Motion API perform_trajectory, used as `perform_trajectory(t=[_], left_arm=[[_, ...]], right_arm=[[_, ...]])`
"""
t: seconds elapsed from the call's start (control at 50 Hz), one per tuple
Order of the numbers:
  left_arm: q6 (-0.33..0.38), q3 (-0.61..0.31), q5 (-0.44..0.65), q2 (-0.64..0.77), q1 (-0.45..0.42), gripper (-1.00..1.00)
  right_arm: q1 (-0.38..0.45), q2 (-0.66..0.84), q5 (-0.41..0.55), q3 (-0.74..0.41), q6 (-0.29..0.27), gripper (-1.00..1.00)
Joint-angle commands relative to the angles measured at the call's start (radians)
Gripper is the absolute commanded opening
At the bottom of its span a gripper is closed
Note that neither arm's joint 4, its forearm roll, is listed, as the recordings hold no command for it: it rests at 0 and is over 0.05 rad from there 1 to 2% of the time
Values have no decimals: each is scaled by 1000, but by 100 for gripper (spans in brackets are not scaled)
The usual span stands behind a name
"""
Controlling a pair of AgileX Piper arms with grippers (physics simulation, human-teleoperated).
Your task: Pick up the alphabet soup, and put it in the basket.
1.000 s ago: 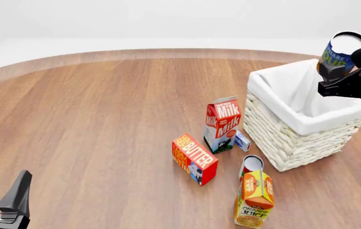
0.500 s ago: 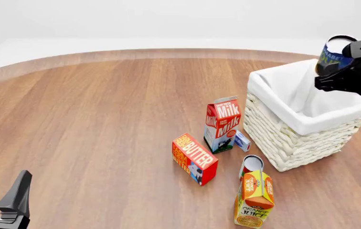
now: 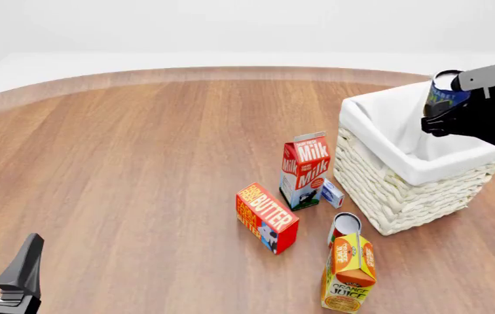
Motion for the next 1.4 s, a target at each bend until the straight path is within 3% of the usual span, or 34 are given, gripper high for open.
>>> perform_trajectory(t=[0.02, 0.72, 1.4], left_arm=[[0, 0, 0, 0, 0, 100], [0, 0, 0, 0, 0, 100], [0, 0, 0, 0, 0, 100]], right_arm=[[-4, 43, -3, -9, 11, -100], [-9, 186, -10, -76, -3, -100], [-31, 294, -6, -118, -53, -100]])
